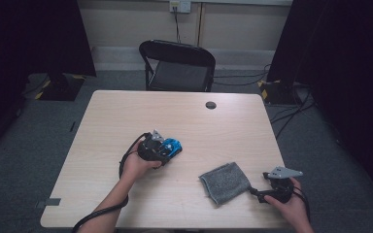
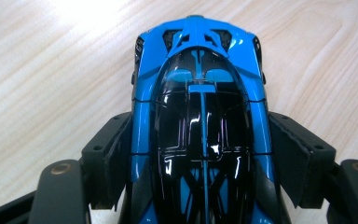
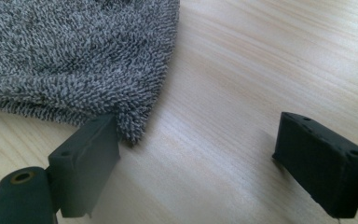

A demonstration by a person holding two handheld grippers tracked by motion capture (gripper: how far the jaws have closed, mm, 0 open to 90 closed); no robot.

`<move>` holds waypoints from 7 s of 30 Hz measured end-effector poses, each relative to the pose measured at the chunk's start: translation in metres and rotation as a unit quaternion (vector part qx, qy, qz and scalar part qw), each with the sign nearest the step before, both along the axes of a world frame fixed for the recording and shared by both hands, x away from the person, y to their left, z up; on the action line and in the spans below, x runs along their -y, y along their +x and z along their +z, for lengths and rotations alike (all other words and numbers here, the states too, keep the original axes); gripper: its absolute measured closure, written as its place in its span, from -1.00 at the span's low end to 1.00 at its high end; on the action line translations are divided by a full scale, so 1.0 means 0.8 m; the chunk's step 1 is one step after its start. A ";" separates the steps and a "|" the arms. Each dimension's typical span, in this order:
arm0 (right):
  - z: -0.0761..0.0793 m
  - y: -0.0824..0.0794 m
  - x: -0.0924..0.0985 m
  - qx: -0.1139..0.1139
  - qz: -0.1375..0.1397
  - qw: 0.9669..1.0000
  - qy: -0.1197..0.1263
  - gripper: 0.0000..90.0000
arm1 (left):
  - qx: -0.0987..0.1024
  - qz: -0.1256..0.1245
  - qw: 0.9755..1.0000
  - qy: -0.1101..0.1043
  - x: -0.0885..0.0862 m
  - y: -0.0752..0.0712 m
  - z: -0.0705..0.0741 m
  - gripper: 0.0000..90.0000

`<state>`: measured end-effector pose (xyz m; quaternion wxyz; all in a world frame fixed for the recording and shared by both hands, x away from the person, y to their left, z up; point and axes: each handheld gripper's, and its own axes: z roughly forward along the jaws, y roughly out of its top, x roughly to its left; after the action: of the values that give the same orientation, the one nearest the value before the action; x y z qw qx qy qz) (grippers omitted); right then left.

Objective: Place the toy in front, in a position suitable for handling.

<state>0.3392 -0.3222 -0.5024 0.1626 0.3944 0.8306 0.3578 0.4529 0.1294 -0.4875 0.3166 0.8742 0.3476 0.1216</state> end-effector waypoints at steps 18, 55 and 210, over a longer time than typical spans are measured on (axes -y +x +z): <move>0.000 0.000 0.000 0.000 0.000 1.000 0.000 -0.71 | 0.025 0.009 0.999 -0.018 -0.010 -0.006 0.013 -0.64; 0.002 -0.001 0.000 -0.004 0.009 1.000 -0.002 -0.64 | 0.044 0.015 0.997 -0.054 -0.047 -0.047 -0.021 -0.47; 0.012 0.072 -0.156 -0.013 0.036 0.999 0.034 0.63 | 0.044 0.012 0.997 -0.055 -0.047 -0.046 -0.021 -0.47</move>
<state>0.3970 -0.1975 -0.4925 0.1250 0.3747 0.8335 0.3863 0.4159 0.1670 -0.5043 0.3774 0.8453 0.3497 0.1441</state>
